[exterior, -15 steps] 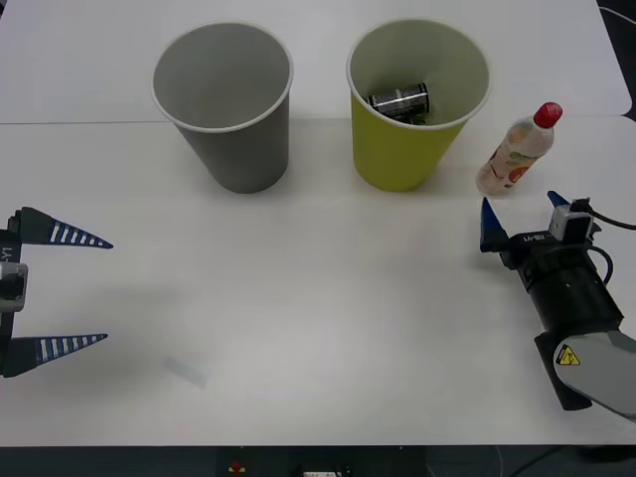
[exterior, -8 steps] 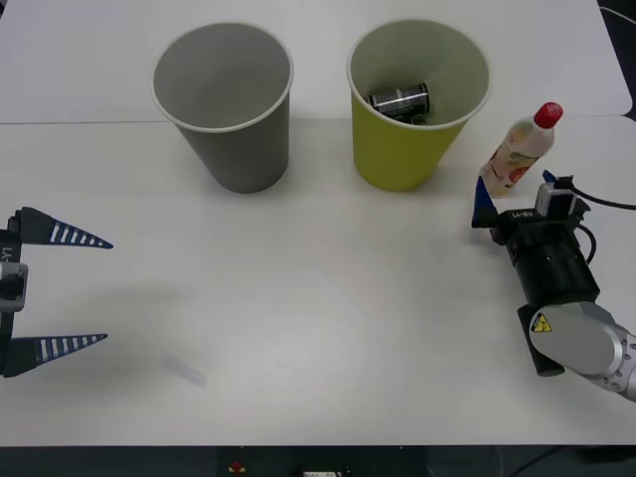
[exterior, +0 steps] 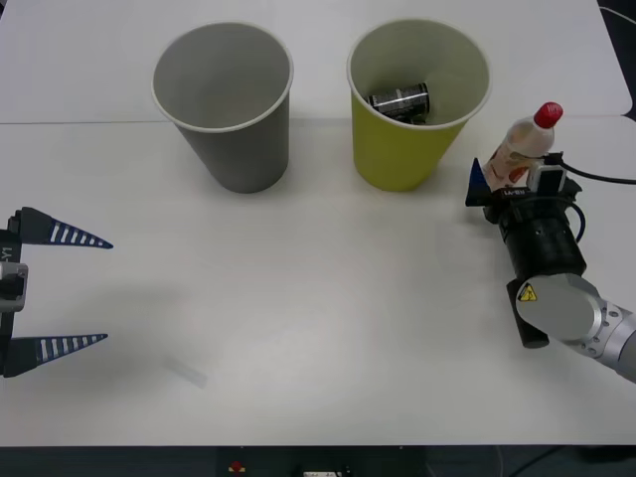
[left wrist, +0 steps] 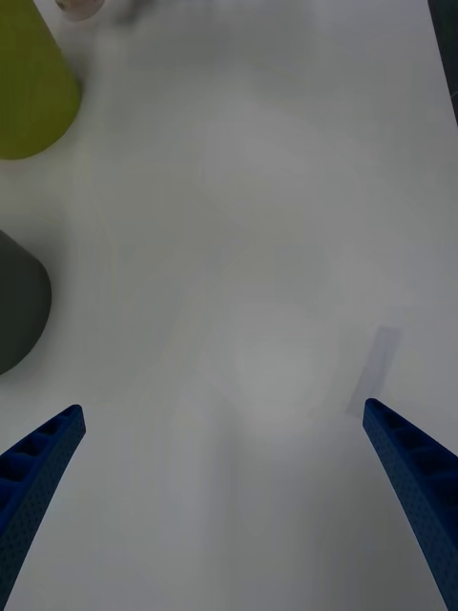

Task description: Put the can into the green bin and the plastic bottle into the gray bin

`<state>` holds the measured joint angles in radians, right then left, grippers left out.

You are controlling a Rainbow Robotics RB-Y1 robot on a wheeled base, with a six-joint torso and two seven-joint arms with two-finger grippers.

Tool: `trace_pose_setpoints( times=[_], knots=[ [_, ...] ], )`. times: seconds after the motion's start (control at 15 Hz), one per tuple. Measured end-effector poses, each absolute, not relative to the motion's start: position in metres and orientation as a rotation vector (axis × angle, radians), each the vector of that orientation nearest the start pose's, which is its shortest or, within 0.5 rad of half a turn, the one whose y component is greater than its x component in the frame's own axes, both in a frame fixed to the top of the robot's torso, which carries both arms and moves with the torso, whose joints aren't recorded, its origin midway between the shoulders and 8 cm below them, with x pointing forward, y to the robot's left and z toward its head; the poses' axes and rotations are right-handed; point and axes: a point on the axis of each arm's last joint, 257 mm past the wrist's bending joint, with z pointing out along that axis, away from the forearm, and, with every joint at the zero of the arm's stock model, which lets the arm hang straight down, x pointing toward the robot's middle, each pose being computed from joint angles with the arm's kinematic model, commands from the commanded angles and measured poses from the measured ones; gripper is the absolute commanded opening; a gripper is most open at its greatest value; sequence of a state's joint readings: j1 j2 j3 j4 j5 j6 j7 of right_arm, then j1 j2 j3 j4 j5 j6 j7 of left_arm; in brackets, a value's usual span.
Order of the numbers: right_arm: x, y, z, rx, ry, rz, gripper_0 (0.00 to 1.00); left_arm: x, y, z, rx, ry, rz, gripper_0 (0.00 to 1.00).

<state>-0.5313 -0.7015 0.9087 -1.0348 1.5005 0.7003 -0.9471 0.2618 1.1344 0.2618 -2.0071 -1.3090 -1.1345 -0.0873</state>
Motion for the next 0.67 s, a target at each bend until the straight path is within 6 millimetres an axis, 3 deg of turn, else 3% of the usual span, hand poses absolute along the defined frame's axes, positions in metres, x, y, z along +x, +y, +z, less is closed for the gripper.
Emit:
trace_pose_setpoints(
  times=[0.4, 0.47, 0.53, 0.6, 0.67],
  knots=[
    [0.635, -0.317, -0.210, -0.042, 1.497, -0.089, 1.00, 0.341, 0.286, -0.167, 1.762, 1.444, -0.118, 1.00],
    [0.636, -0.316, -0.210, -0.044, 1.497, -0.092, 0.70, 0.341, 0.286, -0.167, 1.762, 1.444, -0.118, 1.00],
    [0.635, -0.317, -0.211, -0.048, 1.498, -0.095, 0.16, 0.341, 0.286, -0.167, 1.762, 1.444, -0.118, 1.00],
    [0.636, -0.316, -0.211, -0.052, 1.498, -0.098, 0.00, 0.341, 0.286, -0.167, 1.762, 1.444, -0.118, 1.00],
    [0.636, -0.316, -0.211, -0.055, 1.500, -0.100, 0.00, 0.341, 0.286, -0.167, 1.762, 1.444, -0.118, 1.00]
  ],
)
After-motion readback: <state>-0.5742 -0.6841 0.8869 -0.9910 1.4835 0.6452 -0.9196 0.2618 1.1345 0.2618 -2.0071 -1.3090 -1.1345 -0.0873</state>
